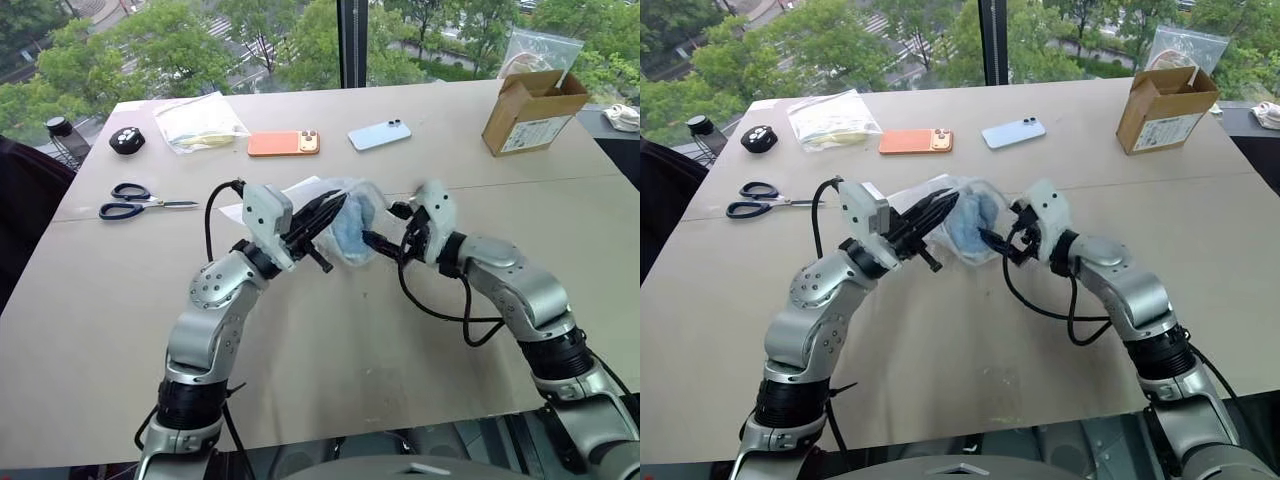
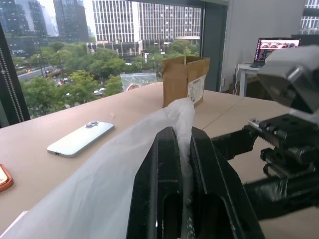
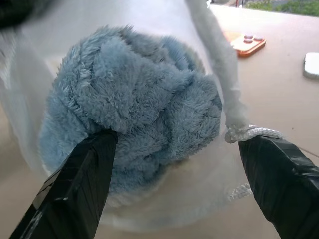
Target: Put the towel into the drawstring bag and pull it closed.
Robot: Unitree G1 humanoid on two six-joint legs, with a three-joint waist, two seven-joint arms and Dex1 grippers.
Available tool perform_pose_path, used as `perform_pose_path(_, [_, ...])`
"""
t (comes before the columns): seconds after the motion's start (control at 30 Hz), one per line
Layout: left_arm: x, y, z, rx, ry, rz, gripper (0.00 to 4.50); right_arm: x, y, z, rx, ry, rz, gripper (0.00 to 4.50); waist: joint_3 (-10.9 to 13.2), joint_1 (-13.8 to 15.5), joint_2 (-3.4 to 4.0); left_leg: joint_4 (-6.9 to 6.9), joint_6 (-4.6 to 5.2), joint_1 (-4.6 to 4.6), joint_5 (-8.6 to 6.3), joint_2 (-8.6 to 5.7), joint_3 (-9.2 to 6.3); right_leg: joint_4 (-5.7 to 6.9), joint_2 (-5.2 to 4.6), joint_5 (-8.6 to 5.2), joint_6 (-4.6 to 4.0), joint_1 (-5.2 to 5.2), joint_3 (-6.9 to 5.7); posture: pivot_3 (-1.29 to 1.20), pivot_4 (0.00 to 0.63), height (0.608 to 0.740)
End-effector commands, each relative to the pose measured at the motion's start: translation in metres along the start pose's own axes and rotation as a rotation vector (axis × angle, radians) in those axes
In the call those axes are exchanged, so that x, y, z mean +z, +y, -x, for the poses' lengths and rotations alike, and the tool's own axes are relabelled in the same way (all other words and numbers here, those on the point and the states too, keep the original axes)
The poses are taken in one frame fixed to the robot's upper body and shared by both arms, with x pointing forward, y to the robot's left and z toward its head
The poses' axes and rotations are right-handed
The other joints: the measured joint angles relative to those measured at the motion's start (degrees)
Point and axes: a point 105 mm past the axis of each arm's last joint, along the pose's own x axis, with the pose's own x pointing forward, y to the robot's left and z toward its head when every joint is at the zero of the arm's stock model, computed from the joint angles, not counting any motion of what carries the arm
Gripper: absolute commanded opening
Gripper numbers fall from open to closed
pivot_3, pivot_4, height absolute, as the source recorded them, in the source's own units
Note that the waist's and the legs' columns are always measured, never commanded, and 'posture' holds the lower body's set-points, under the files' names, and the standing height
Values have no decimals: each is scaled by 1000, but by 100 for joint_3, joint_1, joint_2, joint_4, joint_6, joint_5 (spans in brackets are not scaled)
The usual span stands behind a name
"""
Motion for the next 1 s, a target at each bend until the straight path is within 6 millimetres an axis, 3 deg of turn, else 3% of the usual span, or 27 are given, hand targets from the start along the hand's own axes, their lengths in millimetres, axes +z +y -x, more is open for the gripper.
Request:
perform_pose_path(0.03, [9, 5, 3, 25, -46, 6, 0, 18, 6, 16, 68, -53, 52, 4139, 0, 16, 0, 0, 0, 0, 0, 0, 0, -1, 0, 0, 0, 0, 0, 0, 150, 734])
perform_pose_path(0.17, [8, 6, 3, 27, -43, 10, 0, 12, 11, 30, 130, 11, 170, 4139, 1, 92, -2, 0, 0, -1, 0, 0, 0, -3, -1, 0, 0, 1, -2, 0, 150, 734])
perform_pose_path(0.37, [7, 7, 4, 29, -38, 14, 0, 28, 2, 37, 79, -68, 400, 4139, 2, 102, -4, 1, 0, 2, 0, 0, 0, 0, 0, 0, 0, 3, -2, 0, 150, 734])
perform_pose_path(0.63, [5, 3, 2, 21, -42, 25, 0, 11, 52, 9, 220, -76, 368, 4139, 7, 101, -12, 1, -1, 4, 0, 3, -3, 0, 1, 0, 0, 5, -5, 0, 150, 734])
perform_pose_path(0.7, [5, 3, 1, 23, -44, 27, 0, 7, 55, 3, 207, -77, 361, 4139, 7, 110, -13, 3, -1, 4, 0, 3, -3, -1, 0, 0, 0, 6, -5, 0, 150, 734])
perform_pose_path(0.83, [6, -5, -1, 2, -51, 42, 0, -11, 44, -8, 117, -15, 418, 4139, 7, 121, -17, 11, -1, 5, 0, -1, -3, -3, -2, 0, 0, 8, -6, 0, 150, 734])
perform_pose_path(0.9, [4, -10, 0, -23, -40, 42, 0, -9, 35, -14, 60, -31, 401, 3636, 7, 115, -18, 11, -1, 5, 0, -2, -3, -2, -1, 0, 0, 7, -6, 0, 150, 734])
perform_pose_path(1.0, [1, -13, 2, -36, -28, 41, 0, -4, 35, -20, 55, -55, 399, 2433, 7, 90, -18, 6, -2, 7, 0, -1, -2, 3, 2, 0, 0, 6, -3, 0, 150, 734])
